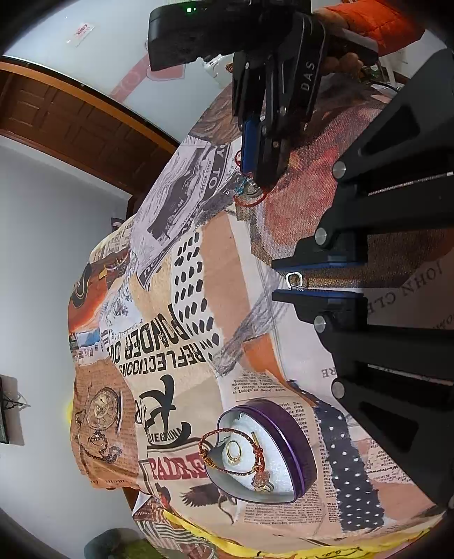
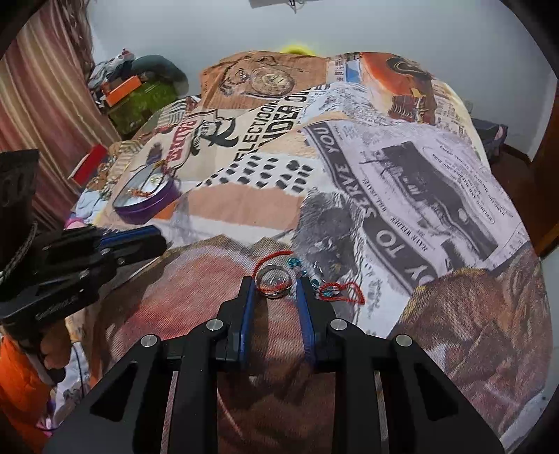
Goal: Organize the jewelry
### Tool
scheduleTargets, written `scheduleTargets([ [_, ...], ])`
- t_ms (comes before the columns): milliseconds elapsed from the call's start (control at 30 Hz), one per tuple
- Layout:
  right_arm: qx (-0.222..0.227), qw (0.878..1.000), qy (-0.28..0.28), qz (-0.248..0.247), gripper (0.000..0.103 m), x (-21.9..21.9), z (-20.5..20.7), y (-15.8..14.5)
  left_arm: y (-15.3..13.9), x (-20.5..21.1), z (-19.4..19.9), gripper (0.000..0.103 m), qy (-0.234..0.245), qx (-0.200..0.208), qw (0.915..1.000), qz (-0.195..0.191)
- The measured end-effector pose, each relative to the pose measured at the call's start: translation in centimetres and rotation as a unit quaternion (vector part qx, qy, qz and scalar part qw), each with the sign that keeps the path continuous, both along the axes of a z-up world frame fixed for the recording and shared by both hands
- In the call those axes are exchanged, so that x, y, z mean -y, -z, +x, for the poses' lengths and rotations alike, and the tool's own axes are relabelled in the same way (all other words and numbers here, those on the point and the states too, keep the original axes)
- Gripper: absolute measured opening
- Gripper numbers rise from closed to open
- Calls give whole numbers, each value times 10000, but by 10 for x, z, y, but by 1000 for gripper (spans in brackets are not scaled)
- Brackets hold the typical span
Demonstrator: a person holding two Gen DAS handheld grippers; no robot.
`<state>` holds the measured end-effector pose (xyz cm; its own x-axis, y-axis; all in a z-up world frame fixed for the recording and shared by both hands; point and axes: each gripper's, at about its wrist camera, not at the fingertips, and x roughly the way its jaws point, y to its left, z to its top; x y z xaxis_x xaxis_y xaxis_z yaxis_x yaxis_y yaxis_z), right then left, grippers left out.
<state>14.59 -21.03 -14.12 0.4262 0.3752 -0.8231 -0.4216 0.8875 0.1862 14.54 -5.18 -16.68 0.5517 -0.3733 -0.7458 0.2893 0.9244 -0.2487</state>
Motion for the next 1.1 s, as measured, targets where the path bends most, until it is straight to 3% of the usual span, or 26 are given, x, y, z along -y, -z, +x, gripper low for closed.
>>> scheduleTargets([
  [267, 165, 9998, -63, -113, 22, -9, -2, 2, 2, -3, 1, 8, -25, -15, 10000, 6],
  [633, 223, 9997, -46, -85, 22, 13, -9, -15, -3, 0, -1, 8, 0, 75, 10000, 33],
  [800, 434, 9982, 238, -325, 22, 26, -10, -14, -2, 3, -1, 8, 38, 62, 10000, 63],
  [1100, 164, 9993, 274, -194, 22, 29, 8, 4, -1, 5, 0, 8, 44, 47, 9999, 103],
])
